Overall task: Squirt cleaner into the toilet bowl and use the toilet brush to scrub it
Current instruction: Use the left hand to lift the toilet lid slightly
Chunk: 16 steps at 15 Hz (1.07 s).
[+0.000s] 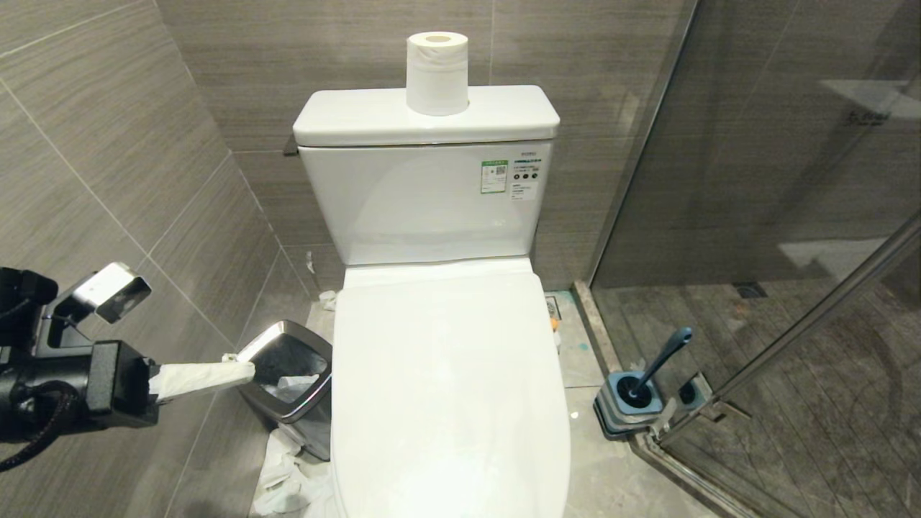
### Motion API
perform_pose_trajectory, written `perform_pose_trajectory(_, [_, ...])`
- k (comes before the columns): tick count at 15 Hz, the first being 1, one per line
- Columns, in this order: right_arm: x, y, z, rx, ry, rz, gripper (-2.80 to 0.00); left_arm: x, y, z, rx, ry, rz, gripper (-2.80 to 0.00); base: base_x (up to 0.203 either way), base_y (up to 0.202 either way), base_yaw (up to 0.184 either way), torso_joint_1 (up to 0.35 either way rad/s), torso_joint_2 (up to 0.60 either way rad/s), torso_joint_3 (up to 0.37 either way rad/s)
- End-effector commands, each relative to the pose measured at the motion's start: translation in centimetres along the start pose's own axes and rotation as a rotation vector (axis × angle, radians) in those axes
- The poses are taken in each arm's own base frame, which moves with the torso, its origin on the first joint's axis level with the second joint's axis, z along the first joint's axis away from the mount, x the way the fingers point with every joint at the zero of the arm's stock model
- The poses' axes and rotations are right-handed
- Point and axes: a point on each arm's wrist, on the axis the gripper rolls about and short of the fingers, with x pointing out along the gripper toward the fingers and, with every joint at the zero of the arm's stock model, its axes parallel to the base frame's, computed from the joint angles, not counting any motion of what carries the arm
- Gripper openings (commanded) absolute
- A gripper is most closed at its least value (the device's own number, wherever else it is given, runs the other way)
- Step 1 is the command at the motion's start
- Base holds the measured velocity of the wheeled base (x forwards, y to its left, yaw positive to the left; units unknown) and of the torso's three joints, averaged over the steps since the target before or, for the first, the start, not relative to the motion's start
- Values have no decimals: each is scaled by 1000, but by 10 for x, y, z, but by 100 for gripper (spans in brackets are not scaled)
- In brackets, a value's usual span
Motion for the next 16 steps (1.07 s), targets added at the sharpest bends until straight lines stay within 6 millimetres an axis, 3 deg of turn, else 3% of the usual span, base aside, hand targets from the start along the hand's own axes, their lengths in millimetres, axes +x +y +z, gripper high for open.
perform_pose_trajectory(1, [0, 0, 0, -1, 0, 1, -280, 6, 22, 0, -74, 21, -3, -280, 0, 0, 0, 0, 0, 0])
perform_pose_trajectory(2, [0, 0, 0, -1, 0, 1, -280, 8, 29, -1, -90, 30, -2, -280, 0, 0, 0, 0, 0, 0])
perform_pose_trajectory(3, [0, 0, 0, -1, 2, 1, -280, 10, 37, -1, -111, 37, -1, 0, 0, 0, 0, 0, 0, 0])
perform_pose_trajectory(7, [0, 0, 0, -1, 0, 1, -280, 15, 58, -6, -146, 49, 3, 0, 0, 0, 0, 0, 0, 0])
perform_pose_trajectory(12, [0, 0, 0, -1, 2, 1, -280, 18, 71, -45, -124, 31, -61, 0, 0, 0, 0, 0, 0, 0])
perform_pose_trajectory(16, [0, 0, 0, -1, 1, 1, -280, 29, 88, -57, -18, 20, -93, 0, 0, 0, 0, 0, 0, 0])
